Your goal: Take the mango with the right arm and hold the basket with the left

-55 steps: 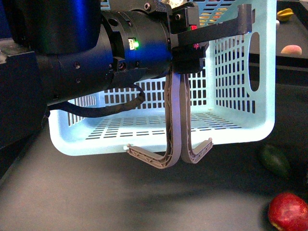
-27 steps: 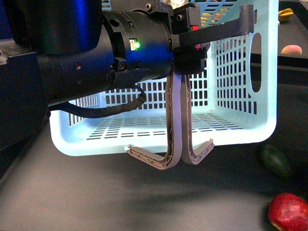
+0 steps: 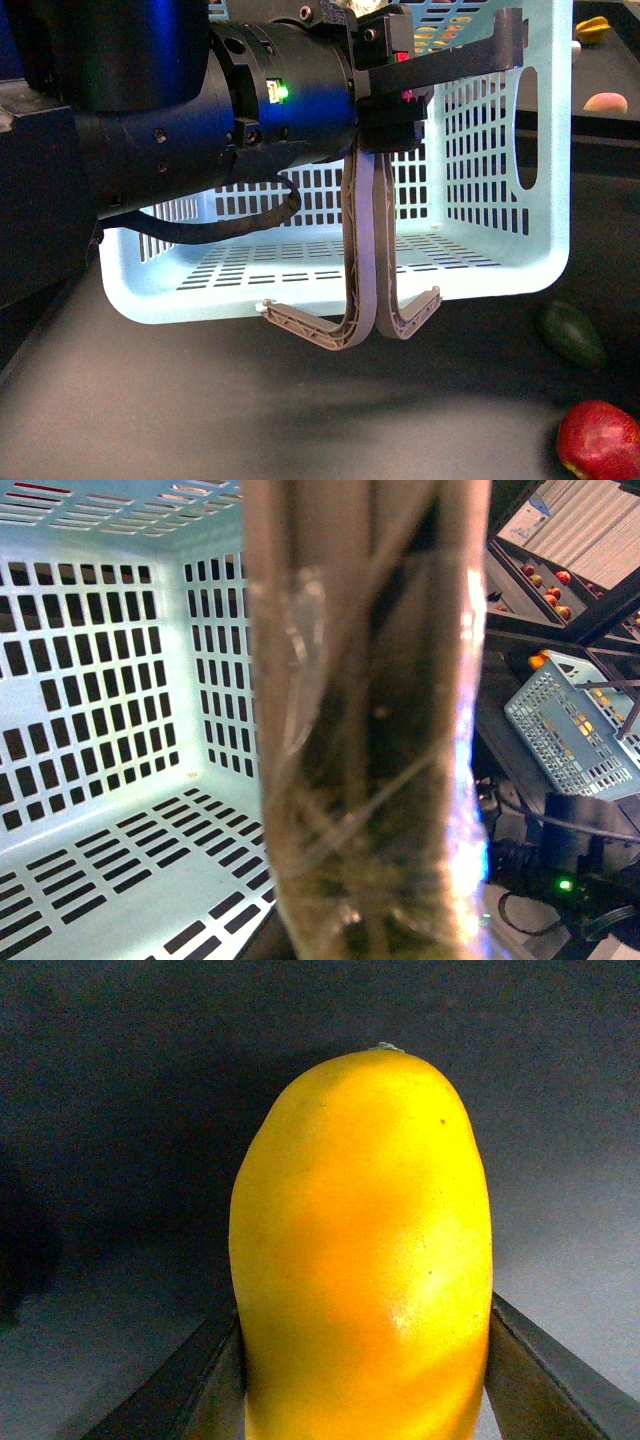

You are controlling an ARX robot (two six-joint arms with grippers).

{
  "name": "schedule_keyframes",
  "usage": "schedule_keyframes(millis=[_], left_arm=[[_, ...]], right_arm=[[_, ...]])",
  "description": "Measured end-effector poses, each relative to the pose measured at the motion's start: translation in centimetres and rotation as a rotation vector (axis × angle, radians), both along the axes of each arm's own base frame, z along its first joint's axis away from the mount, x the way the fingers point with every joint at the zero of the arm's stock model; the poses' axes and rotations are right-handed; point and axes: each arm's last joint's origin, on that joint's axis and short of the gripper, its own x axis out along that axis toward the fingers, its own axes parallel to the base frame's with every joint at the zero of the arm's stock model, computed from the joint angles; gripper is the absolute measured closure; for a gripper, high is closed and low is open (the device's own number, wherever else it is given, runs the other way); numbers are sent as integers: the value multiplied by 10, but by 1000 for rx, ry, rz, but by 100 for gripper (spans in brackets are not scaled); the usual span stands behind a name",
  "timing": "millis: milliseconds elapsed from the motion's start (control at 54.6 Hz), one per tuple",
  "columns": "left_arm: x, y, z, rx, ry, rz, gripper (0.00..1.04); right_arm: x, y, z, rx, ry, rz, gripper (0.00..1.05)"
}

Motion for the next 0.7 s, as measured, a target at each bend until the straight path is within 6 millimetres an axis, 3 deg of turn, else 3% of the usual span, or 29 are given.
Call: schedule_keyframes(millis=[366, 494, 695], left_arm=[[0, 0, 0, 0, 0, -1, 99], [0, 0, 0, 0, 0, 0, 99], [0, 0, 0, 0, 0, 0, 99]], right_arm=[[11, 24, 119, 141, -282, 92, 48], [10, 51, 181, 195, -417, 185, 48], [3, 96, 242, 237, -548, 327, 48]])
